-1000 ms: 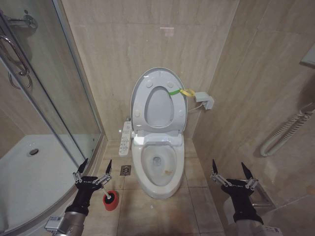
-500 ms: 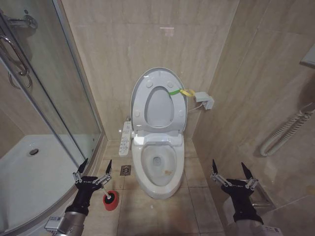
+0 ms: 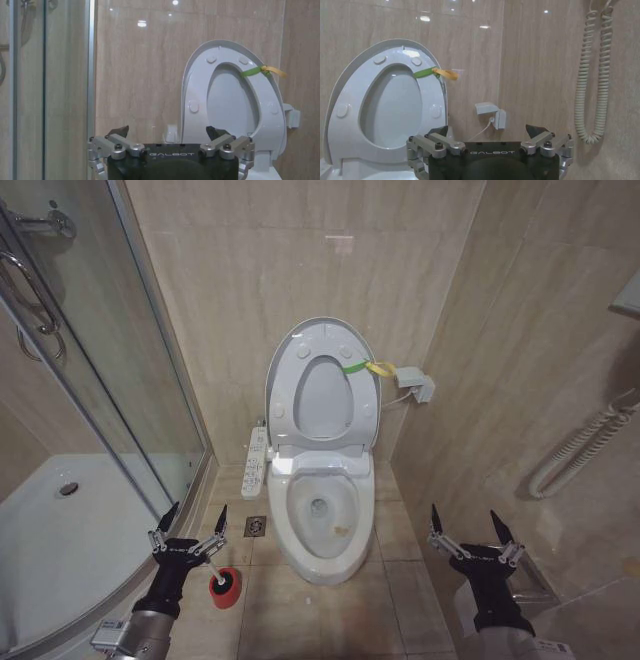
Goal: Open the toilet lid, clean the toilet bowl with a toilet brush, close the toilet lid, and flush.
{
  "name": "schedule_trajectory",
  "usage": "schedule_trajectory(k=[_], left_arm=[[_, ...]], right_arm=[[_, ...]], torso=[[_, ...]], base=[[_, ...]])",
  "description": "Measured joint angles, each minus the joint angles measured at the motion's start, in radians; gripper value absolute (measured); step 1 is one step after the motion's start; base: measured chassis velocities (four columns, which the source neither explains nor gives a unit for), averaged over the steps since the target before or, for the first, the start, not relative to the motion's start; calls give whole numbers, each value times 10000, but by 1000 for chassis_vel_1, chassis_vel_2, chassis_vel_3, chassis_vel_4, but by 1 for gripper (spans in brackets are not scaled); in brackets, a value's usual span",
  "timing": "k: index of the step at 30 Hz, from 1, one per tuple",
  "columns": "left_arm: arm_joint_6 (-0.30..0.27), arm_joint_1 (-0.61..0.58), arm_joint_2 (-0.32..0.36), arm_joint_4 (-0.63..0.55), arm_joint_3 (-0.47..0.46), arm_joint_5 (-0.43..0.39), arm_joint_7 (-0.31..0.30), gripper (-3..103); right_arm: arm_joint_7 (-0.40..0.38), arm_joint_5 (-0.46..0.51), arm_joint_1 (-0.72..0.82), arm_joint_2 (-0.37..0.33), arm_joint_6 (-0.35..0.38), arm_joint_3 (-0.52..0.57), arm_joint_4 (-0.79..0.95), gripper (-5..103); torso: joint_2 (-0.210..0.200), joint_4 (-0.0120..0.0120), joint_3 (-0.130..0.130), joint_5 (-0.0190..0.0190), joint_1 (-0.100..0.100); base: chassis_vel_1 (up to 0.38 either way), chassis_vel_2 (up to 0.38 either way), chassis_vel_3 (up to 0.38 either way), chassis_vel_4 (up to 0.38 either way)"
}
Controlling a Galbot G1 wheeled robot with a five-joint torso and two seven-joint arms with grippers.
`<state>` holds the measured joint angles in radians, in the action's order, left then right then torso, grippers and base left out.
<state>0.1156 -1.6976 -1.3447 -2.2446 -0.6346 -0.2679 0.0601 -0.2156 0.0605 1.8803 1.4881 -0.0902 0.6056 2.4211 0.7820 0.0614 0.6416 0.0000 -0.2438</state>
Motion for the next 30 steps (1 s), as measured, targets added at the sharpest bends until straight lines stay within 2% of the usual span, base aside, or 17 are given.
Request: schedule_trajectory(k=[30], left_arm=[[0, 1, 0, 0, 0, 0, 0, 100]], right_arm=[[0, 0, 0, 0, 0, 0, 0, 100]], torso=[[0, 0, 0, 0, 0]], base=[[0, 0, 0, 0]])
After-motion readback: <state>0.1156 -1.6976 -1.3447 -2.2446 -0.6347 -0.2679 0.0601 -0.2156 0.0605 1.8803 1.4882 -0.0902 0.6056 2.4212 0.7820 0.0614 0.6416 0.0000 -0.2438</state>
